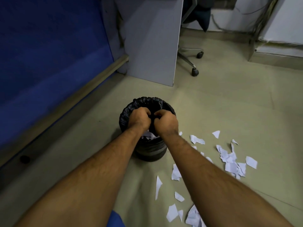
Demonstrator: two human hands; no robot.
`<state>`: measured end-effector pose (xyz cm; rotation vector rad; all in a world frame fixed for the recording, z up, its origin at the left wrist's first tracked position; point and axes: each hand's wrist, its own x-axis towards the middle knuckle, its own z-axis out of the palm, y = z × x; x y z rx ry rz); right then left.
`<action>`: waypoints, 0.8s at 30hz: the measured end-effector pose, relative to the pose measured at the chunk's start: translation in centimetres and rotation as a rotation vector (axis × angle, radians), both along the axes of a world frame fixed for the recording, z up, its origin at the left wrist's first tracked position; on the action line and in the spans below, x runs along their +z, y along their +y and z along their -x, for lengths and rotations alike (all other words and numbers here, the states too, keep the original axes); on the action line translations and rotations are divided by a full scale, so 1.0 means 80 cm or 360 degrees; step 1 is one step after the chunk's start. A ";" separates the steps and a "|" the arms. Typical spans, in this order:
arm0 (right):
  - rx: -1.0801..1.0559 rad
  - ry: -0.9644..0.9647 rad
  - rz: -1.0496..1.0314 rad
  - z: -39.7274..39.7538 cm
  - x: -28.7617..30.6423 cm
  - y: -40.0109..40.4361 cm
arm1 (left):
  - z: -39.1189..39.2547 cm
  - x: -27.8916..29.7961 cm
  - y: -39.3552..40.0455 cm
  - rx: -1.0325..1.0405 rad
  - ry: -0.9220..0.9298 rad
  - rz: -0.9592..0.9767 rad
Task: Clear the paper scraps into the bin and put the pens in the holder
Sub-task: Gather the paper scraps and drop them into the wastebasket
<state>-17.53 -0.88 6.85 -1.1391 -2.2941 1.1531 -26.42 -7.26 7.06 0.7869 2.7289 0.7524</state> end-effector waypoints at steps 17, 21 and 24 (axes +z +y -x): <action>-0.0643 0.0059 0.0386 -0.302 -0.112 0.092 | -0.273 -0.092 0.108 -0.0505 -0.0504 0.0033; -0.0327 -0.0424 0.0466 -0.366 -0.209 0.072 | -0.331 -0.181 0.085 -0.0766 -0.0480 0.0383; -0.0207 -0.0738 0.0297 -0.392 -0.255 0.051 | -0.349 -0.226 0.062 -0.1010 -0.0316 0.0593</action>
